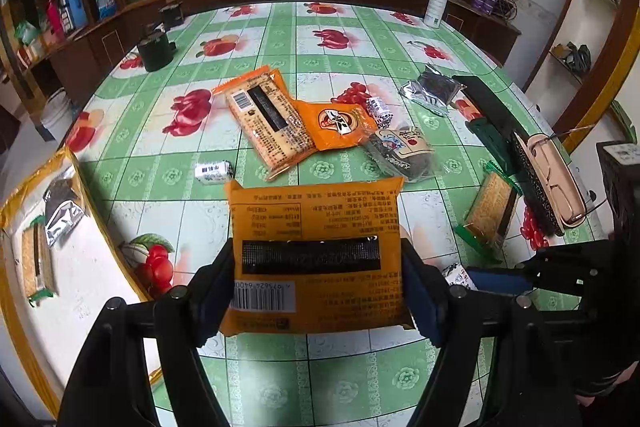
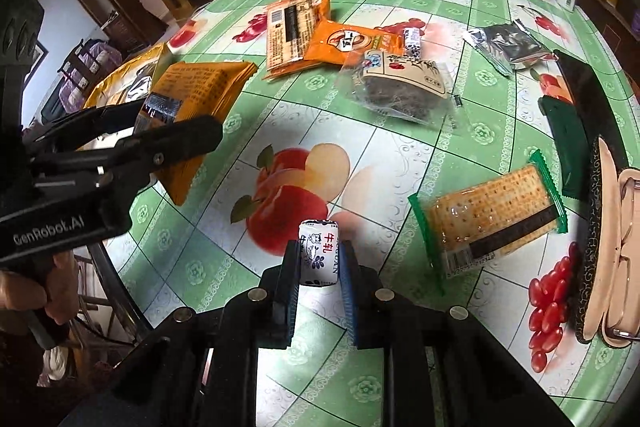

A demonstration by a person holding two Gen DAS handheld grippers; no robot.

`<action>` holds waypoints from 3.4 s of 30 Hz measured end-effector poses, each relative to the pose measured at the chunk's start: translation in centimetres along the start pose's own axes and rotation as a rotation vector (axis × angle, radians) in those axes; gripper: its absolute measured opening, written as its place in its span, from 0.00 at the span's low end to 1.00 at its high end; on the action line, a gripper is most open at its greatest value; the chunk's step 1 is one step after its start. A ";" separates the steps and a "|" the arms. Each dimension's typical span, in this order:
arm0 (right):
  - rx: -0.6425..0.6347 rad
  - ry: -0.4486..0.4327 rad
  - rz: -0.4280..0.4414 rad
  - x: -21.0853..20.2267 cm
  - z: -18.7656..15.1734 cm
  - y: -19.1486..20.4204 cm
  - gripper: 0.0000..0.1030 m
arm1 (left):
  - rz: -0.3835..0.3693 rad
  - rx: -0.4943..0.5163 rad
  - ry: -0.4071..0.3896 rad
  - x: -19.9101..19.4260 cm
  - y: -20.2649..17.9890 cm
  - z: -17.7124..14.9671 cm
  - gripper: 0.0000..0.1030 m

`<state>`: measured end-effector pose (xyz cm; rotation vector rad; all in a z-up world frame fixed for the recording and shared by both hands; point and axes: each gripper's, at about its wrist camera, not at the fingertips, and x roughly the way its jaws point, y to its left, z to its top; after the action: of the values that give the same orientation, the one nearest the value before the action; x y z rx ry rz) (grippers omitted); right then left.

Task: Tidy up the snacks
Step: 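Carry the orange pack and the candy box in both tools to the tray, then open both tools above the tray to drop the orange pack and candy box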

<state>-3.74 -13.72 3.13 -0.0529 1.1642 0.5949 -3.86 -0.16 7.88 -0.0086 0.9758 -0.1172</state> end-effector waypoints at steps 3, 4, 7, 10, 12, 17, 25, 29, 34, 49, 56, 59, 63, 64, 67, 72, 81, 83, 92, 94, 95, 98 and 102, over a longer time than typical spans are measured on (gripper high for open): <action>0.008 -0.003 0.004 -0.1 0.0 -0.2 0.20 | 0.016 0.011 -0.012 -0.3 -0.1 0.1 0.73; 0.011 -0.003 0.008 0.0 0.1 -0.2 0.19 | 0.020 0.014 -0.015 -0.4 -0.1 0.1 0.73; 0.009 -0.005 0.007 0.0 0.2 -0.1 0.20 | 0.032 0.019 -0.027 -0.8 0.0 0.2 0.73; 0.006 -0.004 0.009 0.1 0.5 0.1 0.20 | 0.044 0.025 -0.037 -1.1 0.3 0.3 0.73; 0.000 -0.005 0.010 0.2 0.6 0.3 0.20 | 0.048 0.023 -0.041 -1.3 0.5 0.3 0.73; -0.012 -0.006 0.009 0.2 1.1 0.9 0.20 | 0.059 0.014 -0.057 -1.7 1.2 0.4 0.73; -0.031 -0.015 0.007 -0.1 2.3 2.1 0.20 | 0.070 -0.020 -0.085 -2.7 3.1 0.5 0.73; -0.045 -0.015 0.010 0.0 2.9 2.9 0.20 | 0.078 -0.039 -0.094 -3.1 4.3 0.5 0.73; -0.071 -0.014 0.019 0.2 3.8 4.3 0.20 | 0.088 -0.072 -0.103 -3.7 6.1 0.2 0.73; -0.162 -0.024 0.090 1.7 7.4 10.8 0.20 | 0.160 -0.192 -0.115 -5.9 13.9 -1.9 0.73; -0.208 -0.019 0.122 2.9 8.9 14.2 0.20 | 0.191 -0.259 -0.099 -6.4 17.8 -3.5 0.73; -0.227 -0.013 0.135 3.6 9.5 15.5 0.20 | 0.202 -0.283 -0.090 -6.4 19.2 -4.1 0.73; -0.258 0.000 0.154 4.6 10.4 17.5 0.20 | 0.220 -0.326 -0.076 -6.2 21.6 -4.6 0.73; -0.264 0.005 0.158 4.9 10.6 17.9 0.20 | 0.227 -0.339 -0.072 -6.1 22.4 -4.6 0.73; -0.298 0.017 0.174 5.8 11.2 19.7 0.20 | 0.240 -0.376 -0.061 -5.8 24.6 -4.6 0.73; -0.355 0.037 0.186 7.8 12.1 22.8 0.20 | 0.246 -0.451 -0.040 -4.9 27.7 -4.8 0.73; -0.371 0.110 0.179 12.8 13.0 25.6 0.20 | 0.233 -0.462 -0.011 -3.4 28.9 -4.9 0.73; -0.363 0.108 0.172 13.5 13.4 25.7 0.20 | 0.227 -0.454 -0.004 -3.0 28.8 -4.9 0.73; -0.346 0.100 0.154 15.0 14.0 25.5 0.20 | 0.209 -0.436 0.005 -2.3 28.8 -4.4 0.73; -0.340 0.091 0.154 14.9 14.1 25.4 0.20 | 0.207 -0.433 0.008 -2.2 28.8 -4.4 0.73; -0.339 0.092 0.156 14.9 14.1 25.3 0.21 | 0.205 -0.432 0.010 -2.2 28.8 -4.4 0.73; -0.338 0.104 0.161 14.9 14.1 25.3 0.23 | 0.200 -0.433 0.011 -2.2 28.8 -4.4 0.73; -0.335 0.101 0.164 14.3 13.7 25.3 0.24 | 0.191 -0.452 0.013 -2.3 28.9 -4.6 0.74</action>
<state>-0.18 18.17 2.90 -0.2774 1.1630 0.9380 -6.18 29.04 5.44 -0.3293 0.9939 0.2803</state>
